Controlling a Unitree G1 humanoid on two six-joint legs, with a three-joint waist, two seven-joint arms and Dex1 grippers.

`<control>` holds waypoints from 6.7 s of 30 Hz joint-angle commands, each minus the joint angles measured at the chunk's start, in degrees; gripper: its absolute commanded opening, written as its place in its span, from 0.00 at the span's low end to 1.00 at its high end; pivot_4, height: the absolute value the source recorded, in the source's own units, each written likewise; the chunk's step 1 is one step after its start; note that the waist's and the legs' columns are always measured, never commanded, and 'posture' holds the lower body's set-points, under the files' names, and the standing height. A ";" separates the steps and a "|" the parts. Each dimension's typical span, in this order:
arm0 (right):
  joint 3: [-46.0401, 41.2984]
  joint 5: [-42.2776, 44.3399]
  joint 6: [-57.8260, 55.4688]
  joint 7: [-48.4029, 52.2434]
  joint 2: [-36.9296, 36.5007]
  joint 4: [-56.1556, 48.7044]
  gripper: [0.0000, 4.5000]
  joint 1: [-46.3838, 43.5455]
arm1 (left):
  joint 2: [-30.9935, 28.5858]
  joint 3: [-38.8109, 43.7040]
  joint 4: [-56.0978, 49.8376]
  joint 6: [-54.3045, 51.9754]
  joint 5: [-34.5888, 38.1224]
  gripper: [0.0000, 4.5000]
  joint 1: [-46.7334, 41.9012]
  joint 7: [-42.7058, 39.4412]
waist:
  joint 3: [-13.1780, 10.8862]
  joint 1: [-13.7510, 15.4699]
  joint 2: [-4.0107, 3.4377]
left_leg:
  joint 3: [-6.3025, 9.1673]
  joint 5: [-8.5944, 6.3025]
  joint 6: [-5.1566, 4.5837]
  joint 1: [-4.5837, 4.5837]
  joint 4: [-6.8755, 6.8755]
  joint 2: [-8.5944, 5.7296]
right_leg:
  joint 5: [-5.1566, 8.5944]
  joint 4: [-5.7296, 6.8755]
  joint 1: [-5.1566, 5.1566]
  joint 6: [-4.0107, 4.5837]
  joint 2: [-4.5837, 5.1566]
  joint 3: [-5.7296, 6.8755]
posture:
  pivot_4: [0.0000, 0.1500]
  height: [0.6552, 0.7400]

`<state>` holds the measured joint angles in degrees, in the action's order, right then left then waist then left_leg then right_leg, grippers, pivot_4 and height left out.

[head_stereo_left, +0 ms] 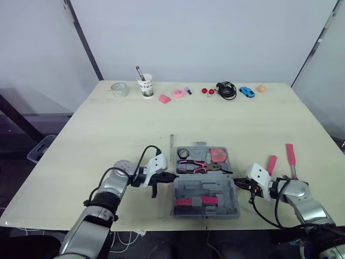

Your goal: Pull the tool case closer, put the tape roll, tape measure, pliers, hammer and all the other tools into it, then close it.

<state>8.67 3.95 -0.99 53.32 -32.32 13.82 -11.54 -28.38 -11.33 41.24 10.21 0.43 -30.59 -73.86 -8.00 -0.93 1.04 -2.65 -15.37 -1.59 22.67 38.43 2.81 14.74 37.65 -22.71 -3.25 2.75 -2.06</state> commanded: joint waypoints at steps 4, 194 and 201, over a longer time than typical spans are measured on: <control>-4.17 1.84 0.49 -1.49 -2.11 -3.61 0.00 2.15 | -4.47 3.02 -9.04 -3.66 4.82 0.00 6.14 -1.79 | -0.03 0.11 0.01 | -0.01 0.00 0.00 0.01 -0.05 0.02 | 0.00 -0.01 -0.03 0.01 0.01 0.00 | 1.00 1.00; -23.68 23.98 -3.02 -1.41 -1.65 -33.22 1.00 25.96 | 16.12 15.16 -25.86 -41.83 0.99 0.00 2.02 66.94 | -0.20 0.53 0.22 | -0.08 -0.01 0.04 0.13 -0.10 -0.15 | -0.23 -0.56 0.06 -0.36 0.08 -0.22 | 1.00 1.00; -23.23 24.45 -3.10 0.59 -2.24 -32.67 1.00 24.87 | 15.16 16.98 -45.37 -51.18 2.55 0.00 13.05 67.10 | -0.20 0.49 0.22 | -0.03 -0.01 0.04 0.10 -0.08 -0.13 | -0.23 -0.52 0.06 -0.35 0.11 -0.26 | 1.00 1.00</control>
<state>-14.08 27.31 -4.80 53.17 -33.92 -18.51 13.88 -12.90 4.58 1.81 -39.28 2.34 -18.45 -6.68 -8.21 -0.44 1.26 -2.67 -15.38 -1.55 22.77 38.35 2.68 14.51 37.12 -22.66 -3.60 2.87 -2.33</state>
